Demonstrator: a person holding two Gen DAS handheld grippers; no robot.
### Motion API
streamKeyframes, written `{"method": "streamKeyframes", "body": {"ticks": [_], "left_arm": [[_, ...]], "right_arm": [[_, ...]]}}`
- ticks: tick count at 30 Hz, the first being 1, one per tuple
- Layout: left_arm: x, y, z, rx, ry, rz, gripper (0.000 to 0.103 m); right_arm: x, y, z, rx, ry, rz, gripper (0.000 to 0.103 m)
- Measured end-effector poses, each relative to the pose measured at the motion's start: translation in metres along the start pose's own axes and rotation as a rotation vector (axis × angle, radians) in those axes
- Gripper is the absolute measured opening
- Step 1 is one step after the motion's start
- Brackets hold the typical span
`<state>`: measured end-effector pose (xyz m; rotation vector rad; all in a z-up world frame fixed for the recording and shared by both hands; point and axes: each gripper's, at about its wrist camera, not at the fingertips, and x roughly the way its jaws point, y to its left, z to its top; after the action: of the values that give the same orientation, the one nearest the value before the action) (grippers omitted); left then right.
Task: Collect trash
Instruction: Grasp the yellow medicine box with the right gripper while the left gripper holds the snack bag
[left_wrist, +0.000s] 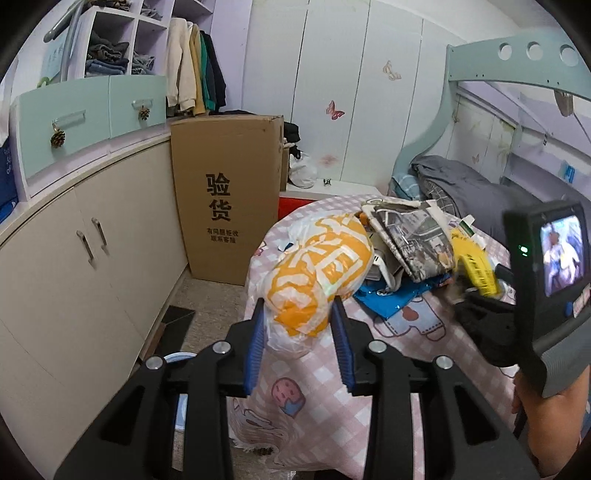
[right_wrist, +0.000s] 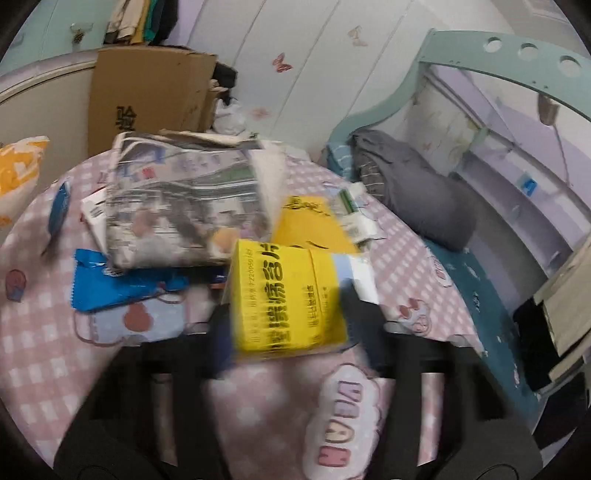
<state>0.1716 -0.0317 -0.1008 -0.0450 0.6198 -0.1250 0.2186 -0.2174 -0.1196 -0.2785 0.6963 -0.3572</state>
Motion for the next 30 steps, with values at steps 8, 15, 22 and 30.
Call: {"method": "streamKeyframes", "body": {"ticks": [8, 15, 22, 30], "left_arm": [[-0.011, 0.009, -0.002, -0.023, -0.017, -0.047, 0.033], [-0.026, 0.021, -0.004, -0.061, -0.034, -0.067, 0.033], [-0.037, 0.058, -0.006, -0.128, -0.045, -0.052, 0.033], [-0.035, 0.116, -0.009, -0.224, -0.027, 0.009, 0.033]], "right_arm": [[-0.027, -0.073, -0.031, 0.190, -0.048, 0.084, 0.005], [-0.076, -0.099, -0.043, 0.309, -0.133, 0.221, 0.003], [-0.112, -0.058, -0.021, 0.277, -0.200, 0.405, 0.003], [-0.123, -0.004, -0.001, 0.217, -0.209, 0.431, 0.004]]}}
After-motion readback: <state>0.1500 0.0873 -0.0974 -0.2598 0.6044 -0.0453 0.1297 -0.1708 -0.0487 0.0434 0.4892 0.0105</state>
